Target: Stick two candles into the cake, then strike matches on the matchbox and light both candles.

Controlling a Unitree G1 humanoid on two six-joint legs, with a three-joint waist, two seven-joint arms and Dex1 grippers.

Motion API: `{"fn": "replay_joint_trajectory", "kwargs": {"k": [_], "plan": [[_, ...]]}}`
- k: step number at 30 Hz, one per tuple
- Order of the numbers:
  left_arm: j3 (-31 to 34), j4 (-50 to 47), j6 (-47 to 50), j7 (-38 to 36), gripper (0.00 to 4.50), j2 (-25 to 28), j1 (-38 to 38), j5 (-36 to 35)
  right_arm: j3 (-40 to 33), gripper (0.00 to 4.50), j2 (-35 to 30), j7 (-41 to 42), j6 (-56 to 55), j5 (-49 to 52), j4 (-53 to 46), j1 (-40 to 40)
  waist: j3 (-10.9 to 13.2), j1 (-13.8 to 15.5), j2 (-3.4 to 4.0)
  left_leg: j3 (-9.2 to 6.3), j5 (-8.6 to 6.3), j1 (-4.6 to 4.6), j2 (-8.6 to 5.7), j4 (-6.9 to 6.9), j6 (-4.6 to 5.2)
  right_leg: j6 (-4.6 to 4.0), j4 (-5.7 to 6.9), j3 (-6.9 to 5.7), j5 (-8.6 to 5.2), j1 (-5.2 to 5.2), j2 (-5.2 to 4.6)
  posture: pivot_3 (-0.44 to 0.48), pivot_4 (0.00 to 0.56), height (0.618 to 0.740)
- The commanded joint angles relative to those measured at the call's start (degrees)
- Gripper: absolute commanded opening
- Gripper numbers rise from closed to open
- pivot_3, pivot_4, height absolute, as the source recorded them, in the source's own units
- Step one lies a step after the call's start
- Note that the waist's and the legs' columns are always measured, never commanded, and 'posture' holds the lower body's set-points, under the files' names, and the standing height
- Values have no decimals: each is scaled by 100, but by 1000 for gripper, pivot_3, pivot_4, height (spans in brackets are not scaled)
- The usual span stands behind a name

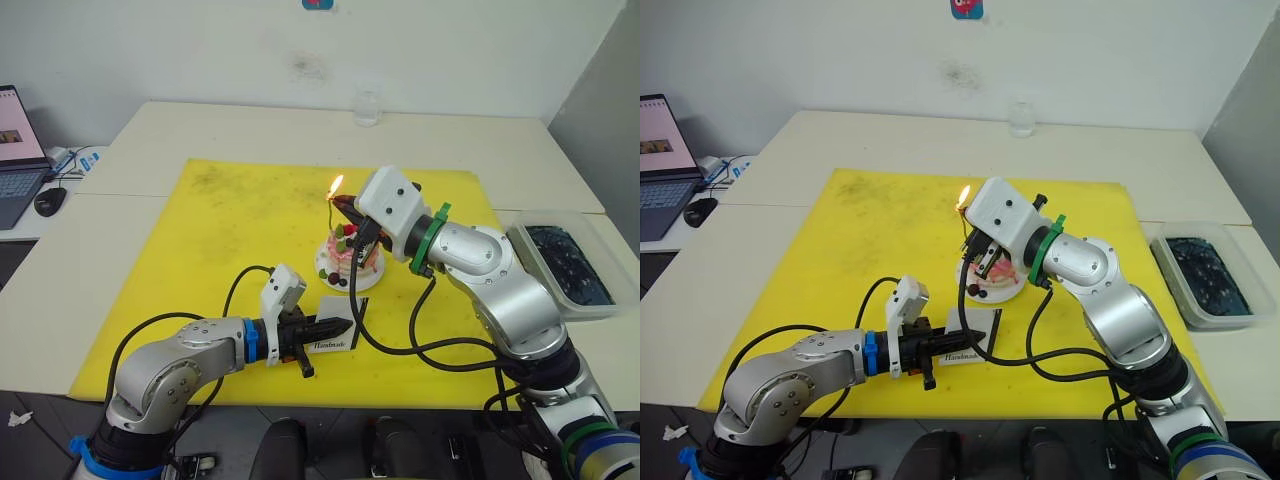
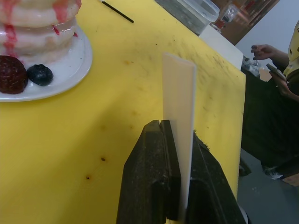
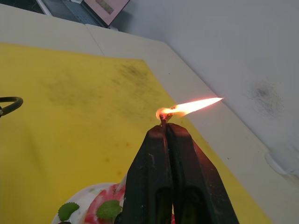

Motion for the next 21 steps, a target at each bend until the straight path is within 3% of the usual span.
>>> {"fn": "replay_joint_trajectory", "kwargs": {"k": [1,13,21], "plan": [[2,-137,-114,-54,0,-6,-76,12,-39,8,25,0,-43,-46,-259,-40,0,0,0,0,0,0,0,0,0,0,0,0,0,0,0,0,150,740],[-24,-116,-117,-55,0,-43,-105,30,30,8,-31,91,87,-12,-389,112,0,0,0,0,0,0,0,0,0,0,0,0,0,-1,0,0,150,740],[-29,-138,-91,-26,0,-78,-94,4,-257,8,-432,371,430,241,-1111,658,0,7,0,-1,0,-2,0,-1,0,0,-2,-2,0,-1,-2,0,150,740]]}}
